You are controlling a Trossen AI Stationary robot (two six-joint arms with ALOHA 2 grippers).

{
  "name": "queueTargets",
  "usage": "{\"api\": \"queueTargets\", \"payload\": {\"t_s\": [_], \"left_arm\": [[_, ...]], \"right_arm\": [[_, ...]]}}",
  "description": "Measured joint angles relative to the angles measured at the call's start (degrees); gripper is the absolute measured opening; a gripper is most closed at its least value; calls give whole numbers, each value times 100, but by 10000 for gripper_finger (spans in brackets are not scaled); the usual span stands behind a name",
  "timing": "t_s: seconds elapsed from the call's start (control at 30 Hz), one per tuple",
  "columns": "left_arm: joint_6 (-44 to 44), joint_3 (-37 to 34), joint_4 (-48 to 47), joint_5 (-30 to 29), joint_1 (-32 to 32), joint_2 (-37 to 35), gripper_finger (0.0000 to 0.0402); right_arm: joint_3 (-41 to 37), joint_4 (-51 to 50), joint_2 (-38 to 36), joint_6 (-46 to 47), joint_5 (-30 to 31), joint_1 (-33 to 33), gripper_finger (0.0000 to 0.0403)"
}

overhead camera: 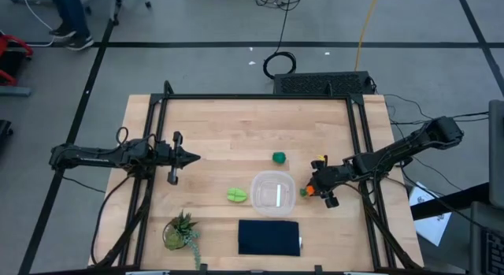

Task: Pick and placing Produce into tupperware
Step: Put the orange carrot into the transparent bin

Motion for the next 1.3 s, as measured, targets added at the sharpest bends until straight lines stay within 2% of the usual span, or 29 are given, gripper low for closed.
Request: {"api": "queueTargets", "payload": {"t_s": [0.47,0.77,1.3], "left_arm": [[0,0,6,0,0,1,1],[-4,0,7,0,-1,0,1],[-4,0,9,2,-1,-1,1]], "right_arm": [[578,-39,0,261,158,-15,151],[1350,-748,-4,153,200,-20,150],[2840,-1727,-26,251,1319,-28,149]]}}
